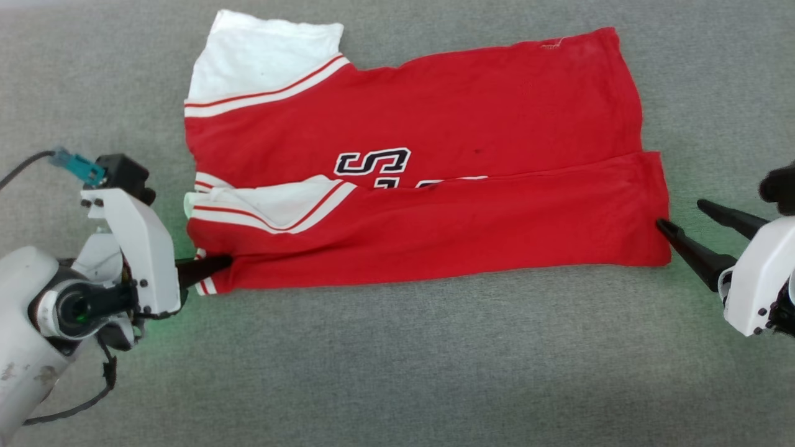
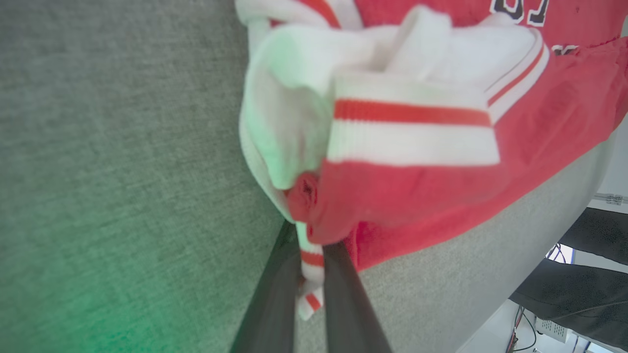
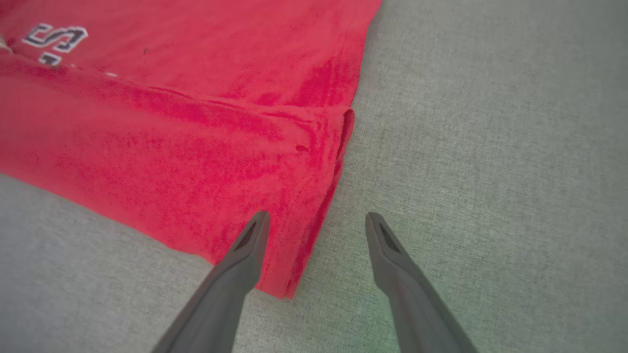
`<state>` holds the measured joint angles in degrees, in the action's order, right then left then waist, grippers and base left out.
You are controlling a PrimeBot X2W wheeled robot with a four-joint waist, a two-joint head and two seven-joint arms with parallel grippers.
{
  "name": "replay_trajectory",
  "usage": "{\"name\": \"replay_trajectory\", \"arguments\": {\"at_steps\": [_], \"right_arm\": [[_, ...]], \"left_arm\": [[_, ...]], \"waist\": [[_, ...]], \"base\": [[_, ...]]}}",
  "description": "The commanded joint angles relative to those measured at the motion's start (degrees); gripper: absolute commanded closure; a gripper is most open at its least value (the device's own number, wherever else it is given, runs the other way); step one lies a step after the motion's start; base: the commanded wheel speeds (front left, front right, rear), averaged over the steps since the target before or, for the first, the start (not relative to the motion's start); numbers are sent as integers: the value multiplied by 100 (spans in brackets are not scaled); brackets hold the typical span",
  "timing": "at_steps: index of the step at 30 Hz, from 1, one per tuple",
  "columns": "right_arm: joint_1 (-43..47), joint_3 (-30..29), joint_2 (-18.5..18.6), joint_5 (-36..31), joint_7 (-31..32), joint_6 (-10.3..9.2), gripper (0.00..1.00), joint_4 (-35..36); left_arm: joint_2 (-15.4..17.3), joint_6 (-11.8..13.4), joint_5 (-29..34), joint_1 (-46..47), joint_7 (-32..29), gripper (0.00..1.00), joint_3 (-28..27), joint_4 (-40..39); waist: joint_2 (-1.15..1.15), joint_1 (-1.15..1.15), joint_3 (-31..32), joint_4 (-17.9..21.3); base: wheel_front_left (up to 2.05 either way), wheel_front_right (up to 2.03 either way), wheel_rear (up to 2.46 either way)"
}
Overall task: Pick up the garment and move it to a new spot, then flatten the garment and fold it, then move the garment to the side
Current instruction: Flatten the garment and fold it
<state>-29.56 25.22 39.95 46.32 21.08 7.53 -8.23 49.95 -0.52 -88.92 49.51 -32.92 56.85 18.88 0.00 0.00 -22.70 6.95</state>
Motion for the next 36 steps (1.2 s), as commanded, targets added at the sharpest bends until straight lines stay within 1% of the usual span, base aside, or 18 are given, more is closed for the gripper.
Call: {"name": "replay_trajectory", "arguments": {"at_steps": [1, 3, 8, 12, 13, 14, 15, 16, 19, 22, 26, 29, 33, 36], "right_arm": [[-140, 90, 80, -20, 249, -9, 0, 24], [-231, 269, 184, -47, 686, -9, 0, 58], [-475, 491, 244, 6, 1690, -9, 0, -24], [-550, 537, 94, -81, 2133, -9, 0, -241], [-560, 529, 47, -85, 2176, -9, 20, -265], [-569, 518, 9, -81, 2197, -9, 62, -275], [-572, 508, -18, -82, 2196, -9, 88, -276], [-567, 494, -36, -91, 2186, -9, 100, -280], [-467, 429, 8, -68, 2167, -10, 100, -281], [-302, 356, 106, -13, 2143, -10, 100, -198], [27, 217, 213, 110, 2172, -9, 100, 69], [341, 95, 321, 199, 2268, -9, 100, 339], [829, -105, 455, 282, 2418, -9, 100, 692], [1167, -303, 508, 240, 2438, -9, 100, 931]], "left_arm": [[-285, -17, 55, -204, -23, 100, 212, 7], [-322, -44, 108, -164, 2, 100, 214, -19], [-438, -106, 221, -56, 100, 100, 216, -104], [-518, -140, 314, -17, 188, 100, 223, -139], [-527, -155, 340, -18, 211, 100, 226, -143], [-544, -174, 362, -17, 237, 100, 230, -144], [-558, -183, 374, -23, 266, 100, 231, -141], [-565, -200, 394, -35, 300, 100, 227, -142], [-553, -252, 410, -110, 372, 100, 219, -148], [-443, -294, 377, -223, 387, 100, 230, -219], [-100, -278, 306, -400, 446, 100, 173, -525], [164, -297, 209, -635, 566, 100, 121, -908], [541, -211, 149, -961, 688, 100, 128, -1437], [747, -133, 100, -1139, 744, 100, 142, -1801]], "waist": [[0, 0, -30, -48], [0, 0, -62, -95], [0, 0, -155, -202], [0, 0, -208, -268], [0, 0, -213, -280], [0, 0, -211, -292], [0, 0, -204, -302], [0, 0, -190, -309], [0, 0, -101, -330], [0, 0, 15, -339], [0, 0, 137, -331], [0, 0, 205, -302], [0, 0, 270, -286], [0, 0, 298, -289]], "base": [[0, 0, 0], [0, 0, 0], [0, 0, 0], [0, 0, 0], [0, 0, 0], [0, 0, 0], [0, 0, 0], [0, 0, 0], [0, 0, 0], [0, 0, 0], [0, 0, 0], [0, 0, 0], [0, 0, 0], [0, 0, 0]]}}
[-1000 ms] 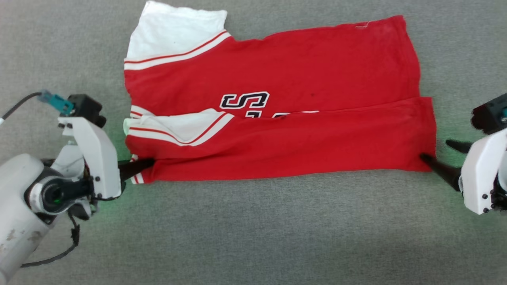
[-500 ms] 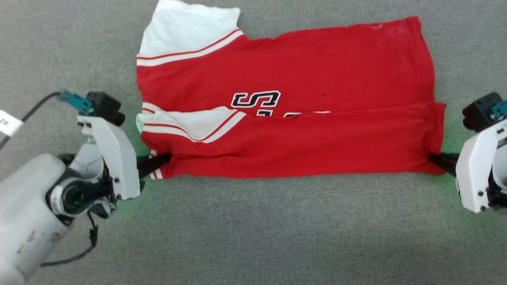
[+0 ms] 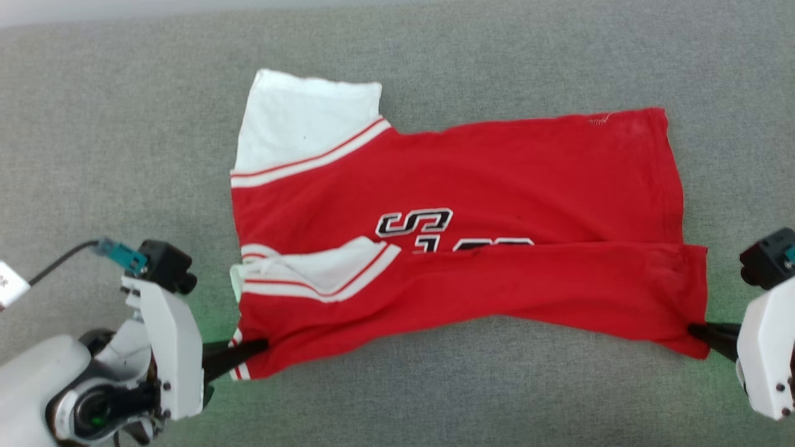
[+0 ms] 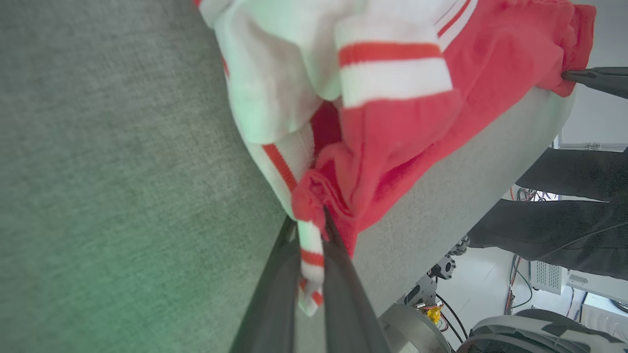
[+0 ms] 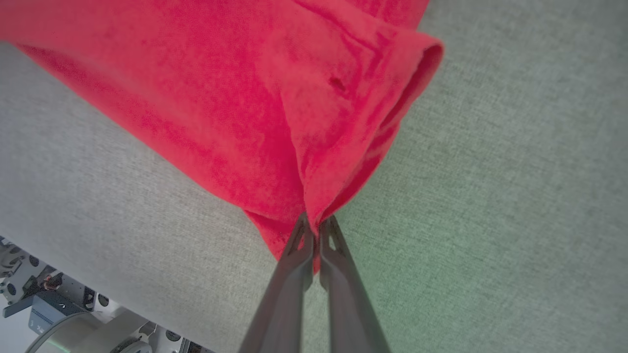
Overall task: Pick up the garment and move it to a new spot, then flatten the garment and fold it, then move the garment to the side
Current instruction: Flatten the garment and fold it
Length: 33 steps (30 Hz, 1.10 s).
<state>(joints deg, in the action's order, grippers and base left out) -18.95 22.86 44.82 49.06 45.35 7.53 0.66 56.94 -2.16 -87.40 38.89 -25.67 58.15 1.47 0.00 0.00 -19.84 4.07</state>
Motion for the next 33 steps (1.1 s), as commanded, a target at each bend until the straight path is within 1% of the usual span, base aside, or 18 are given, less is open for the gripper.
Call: {"name": "replay_trajectory", "arguments": {"at_steps": [1, 2, 3, 4, 5, 6, 7, 8, 10, 13, 16, 18, 22, 26, 28, 30, 33], "right_arm": [[213, -136, 20, -47, 30, -9, 100, 111], [282, -212, 1, -61, 20, -9, 100, 180], [319, -294, -38, -108, -38, -9, 92, 248], [319, -294, -38, -108, -38, -9, 92, 248], [362, -406, -102, -156, -115, -9, 59, 280], [432, -493, -155, -231, -169, -9, 22, 304], [494, -555, -201, -283, -224, -9, 0, 337], [527, -631, -262, -318, -298, -9, 0, 382], [618, -912, -389, -353, -453, -9, 0, 440], [773, -1295, -510, -562, -825, -9, 0, 626], [751, -1673, -724, -868, -1533, -9, 0, 783], [630, -1809, -916, -1133, -2147, -9, 0, 839], [366, -1813, -1386, -1670, -3303, -9, 0, 626], [53, -1768, -1903, -2033, -4242, -9, 0, 295], [-102, -1742, -2113, -2157, -4607, -9, 0, 140], [-222, -1730, -2291, -2248, -4891, -9, 0, -12], [-384, -1685, -2485, -2313, -5176, -9, 0, -148]], "left_arm": [[100, 73, -58, -120, 32, 100, 11, -161], [149, 83, -60, -155, 35, 100, 10, -240], [189, 116, -46, -174, 64, 100, 5, -310], [189, 116, -46, -174, 64, 100, 5, -310], [208, 128, -20, -191, 92, 100, -2, -351], [221, 145, 13, -214, 141, 75, -8, -385], [234, 175, 46, -223, 199, 50, -19, -399], [238, 206, 51, -231, 267, 1, -45, -410], [271, 246, 47, -248, 428, 0, -126, -457], [402, 318, 99, -251, 748, 0, -292, -546], [509, 384, 258, -139, 1154, 0, -514, -569], [478, 477, 511, 2, 1554, 0, -679, -438], [130, 546, 973, 265, 2338, 0, -908, 16], [-249, 567, 1428, 726, 2826, 0, -1042, 701], [-473, 531, 1544, 1029, 2891, 0, -1084, 1086], [-630, 476, 1726, 1402, 2821, 0, -1061, 1499], [-842, 431, 1888, 1973, 2558, 0, -1023, 2157]], "waist": [[0, 0, 24, -3], [0, 0, 34, -2], [0, 0, 43, 5], [0, 0, 43, 5], [0, 0, 61, 6], [0, 0, 81, 5], [0, 0, 99, 2], [0, 0, 111, -4], [0, 0, 142, -15], [0, 0, 152, -19], [0, 0, 127, 7], [0, 0, 78, 47], [0, 0, -57, 213], [0, 0, -202, 453], [0, 0, -293, 592], [0, 0, -380, 730], [0, 0, -504, 956]], "base": [[0, 0, 0], [0, 0, 0], [0, 0, 0], [0, 0, 0], [0, 0, 0], [0, 0, 0], [0, 0, 0], [0, 0, 0], [0, 0, 0], [0, 0, 0], [0, 0, 0], [0, 0, 0], [0, 0, 0], [0, 0, 0], [0, 0, 0], [0, 0, 0], [0, 0, 0]]}}
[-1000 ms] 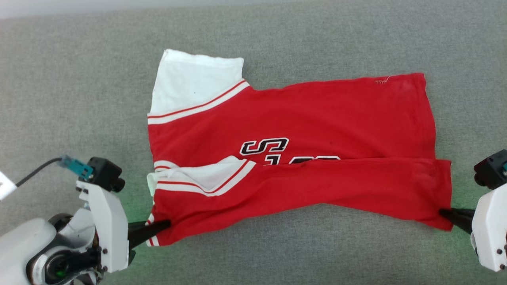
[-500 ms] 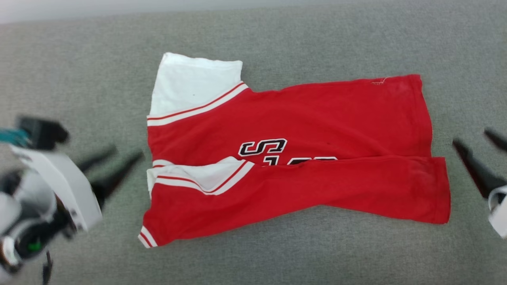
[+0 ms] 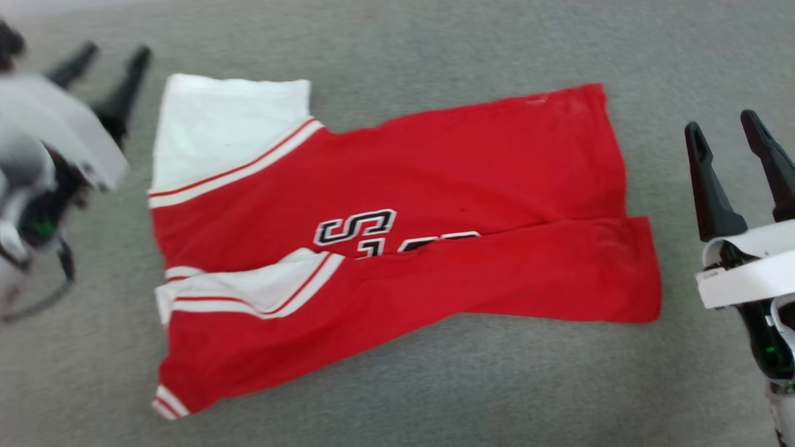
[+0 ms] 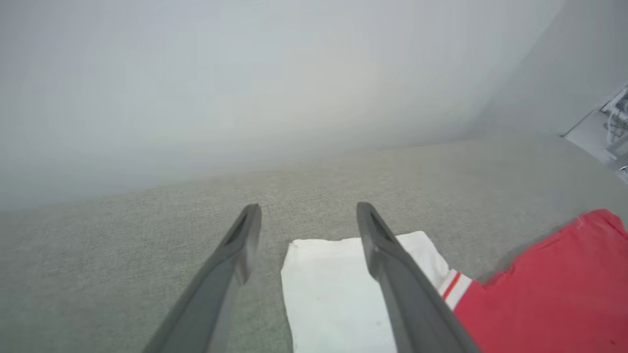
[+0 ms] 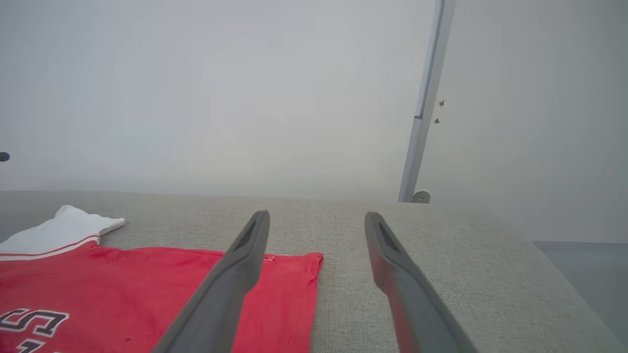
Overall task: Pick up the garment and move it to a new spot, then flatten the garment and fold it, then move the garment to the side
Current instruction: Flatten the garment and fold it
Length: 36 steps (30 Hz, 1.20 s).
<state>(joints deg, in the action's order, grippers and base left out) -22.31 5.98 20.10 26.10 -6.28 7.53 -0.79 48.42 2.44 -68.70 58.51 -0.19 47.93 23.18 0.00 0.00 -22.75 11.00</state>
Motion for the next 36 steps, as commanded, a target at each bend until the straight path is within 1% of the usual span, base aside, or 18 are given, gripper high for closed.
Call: {"name": "replay_trajectory", "arguments": {"at_steps": [1, 5, 6, 9, 14, 16, 18, 19, 24, 25, 26, 27, 30, 32, 33, 36], "right_arm": [[-81, 31, -57, -32, -78, -9, 0, -35], [-141, 104, -154, -28, -245, -9, 0, -132], [-140, 129, -165, -31, -272, -9, 0, -139], [-132, 186, -185, -25, -332, -9, 0, -160], [-121, 208, -246, 4, -379, -9, 0, -133], [-162, 238, -260, 30, -383, -9, 0, -112], [-212, 264, -268, 55, -392, -9, 0, -115], [-208, 269, -270, 83, -386, -9, 0, -128], [-272, 308, -241, 110, -387, -9, 0, -191], [-298, 333, -213, 125, -356, -9, 0, -190], [-335, 374, -177, 132, -325, -9, 0, -193], [-383, 427, -133, 127, -269, -9, 0, -186], [-677, 656, 65, 171, 85, -9, 0, -205], [-980, 906, 323, 172, 528, -9, 0, -293], [-1176, 983, 378, 260, 748, -9, 0, -358], [-1673, 1323, 646, 489, 1580, -9, 0, -661]], "left_arm": [[-37, -52, 88, 190, -145, 0, 46, 205], [-130, -76, 125, 814, -1180, 0, 286, 943], [-153, -71, 52, 928, -1515, 0, 319, 1104], [-188, -188, -126, 1218, -2556, 0, 493, 1362], [-193, 5, -223, 1616, -3840, 0, 698, 1662], [-155, -12, -70, 1782, -4044, 0, 809, 1697], [-162, 16, -38, 1809, -4135, 0, 856, 1790], [-174, -11, -31, 1806, -4150, 0, 874, 1822], [-289, -110, -181, 1612, -4310, 0, 913, 2030], [-311, -139, -236, 1603, -4317, 51, 887, 2051], [-343, -148, -295, 1594, -4304, 78, 850, 2079], [-362, -167, -346, 1583, -4303, 100, 823, 2101], [-370, -221, -453, 1583, -4380, 100, 766, 2098], [-373, -238, -470, 1655, -4358, 100, 735, 2069], [-397, -245, -466, 1680, -4344, 100, 730, 2055], [-589, -325, -437, 1769, -4314, 100, 753, 1985]], "waist": [[0, 0, -245, 333], [0, 0, -306, 553], [0, 0, -312, 595], [0, 0, -337, 690], [0, 0, -439, 766], [0, 0, -511, 799], [0, 0, -567, 831], [0, 0, -590, 839], [0, 0, -666, 841], [0, 0, -679, 833], [0, 0, -687, 825], [0, 0, -694, 818], [0, 0, -728, 783], [0, 0, -764, 724], [0, 0, -778, 683], [0, 0, -831, 464]], "base": [[0, 0, 0], [0, 0, 0], [0, 0, 0], [0, 0, 0], [0, 0, 0], [0, 0, 0], [0, 0, 0], [0, 0, 0], [0, 0, 0], [0, 0, 0], [0, 0, 0], [0, 0, 0], [0, 0, 0], [0, 0, 0], [0, 0, 0], [0, 0, 0]]}}
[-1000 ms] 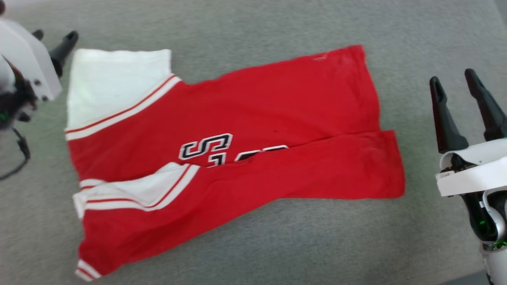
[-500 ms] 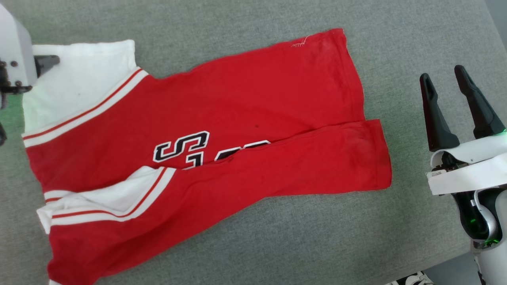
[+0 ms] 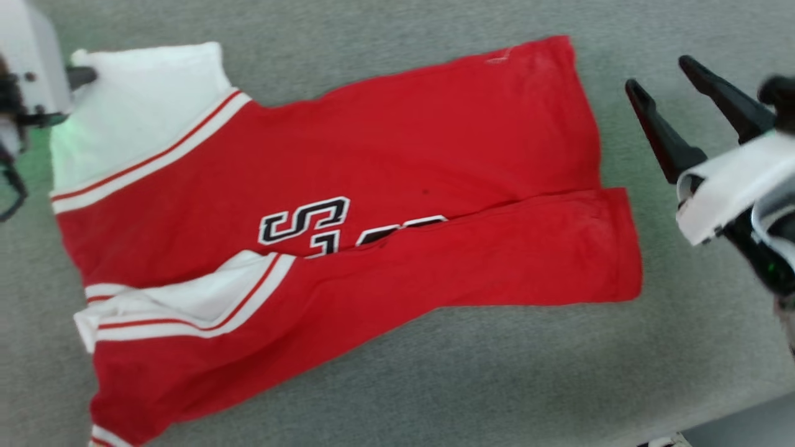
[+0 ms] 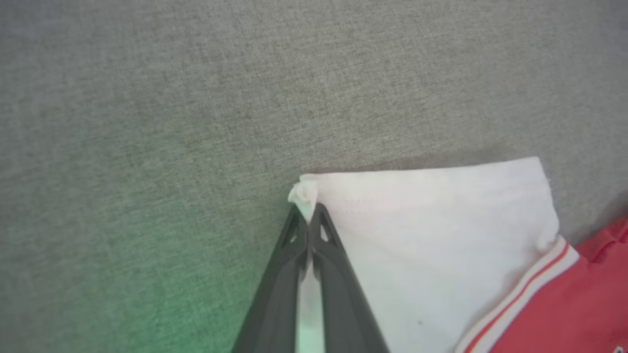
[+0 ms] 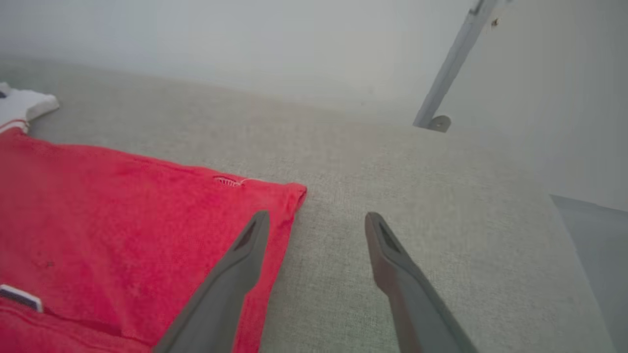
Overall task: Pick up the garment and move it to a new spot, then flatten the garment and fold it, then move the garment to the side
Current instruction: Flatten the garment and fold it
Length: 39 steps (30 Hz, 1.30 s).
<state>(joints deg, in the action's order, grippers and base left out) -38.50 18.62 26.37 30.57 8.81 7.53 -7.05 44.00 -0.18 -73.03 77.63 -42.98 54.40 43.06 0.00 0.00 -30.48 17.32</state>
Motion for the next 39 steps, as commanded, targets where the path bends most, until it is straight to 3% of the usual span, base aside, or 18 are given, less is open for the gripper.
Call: {"name": "replay_trajectory", "arguments": {"at_steps": [1, 6, 12, 16, 17, 18, 19, 27, 32, 39], "right_arm": [[-234, 140, 46, 208, 384, -9, 0, -169], [-1135, 620, 278, 703, 1632, -9, 0, -757], [-1873, 1122, 355, 824, 2726, -9, 0, -1577], [-2014, 1356, 366, 949, 3141, -9, 0, -1808], [-2010, 1425, 357, 1013, 3194, -8, 55, -1821], [-2024, 1464, 365, 1077, 3191, -8, 83, -1815], [-2038, 1456, 388, 1124, 3144, -7, 100, -1829], [-1811, 1531, 763, 1268, 2356, -9, 100, -1722], [-1434, 1715, 1251, 1384, 1943, -9, 100, -1166], [-639, 1894, 2103, 1523, 1649, -9, 100, -113]], "left_arm": [[-220, -86, -12, -103, -8, 100, 94, -27], [-446, -241, 28, 70, 73, 100, 96, -36], [-701, -472, 114, 112, 197, 100, 200, 38], [-860, -564, 99, 100, 285, 100, 226, 100], [-905, -597, 62, 85, 331, 100, 212, 113], [-949, -628, 12, 64, 368, 100, 180, 133], [-994, -643, -22, 42, 402, 100, 168, 138], [-1065, -744, -335, -200, 988, 100, 3, -296], [-561, -734, -712, -785, 1450, 100, -122, -1478], [396, -733, -1091, -1903, 2106, 100, -178, -3266]], "waist": [[0, 0, -80, -247], [0, 0, -207, -596], [0, 0, -292, -938], [0, 0, -296, -1056], [0, 0, -289, -1079], [0, 0, -279, -1100], [0, 0, -259, -1126], [0, 0, 277, -1365], [0, 0, 714, -1548], [0, 0, 1192, -1785]], "base": [[0, 0, 0], [0, 0, 0], [0, 0, 0], [0, 0, 0], [0, 0, 0], [0, 0, 0], [0, 0, 0], [0, 0, 0], [0, 0, 0], [0, 0, 0]]}}
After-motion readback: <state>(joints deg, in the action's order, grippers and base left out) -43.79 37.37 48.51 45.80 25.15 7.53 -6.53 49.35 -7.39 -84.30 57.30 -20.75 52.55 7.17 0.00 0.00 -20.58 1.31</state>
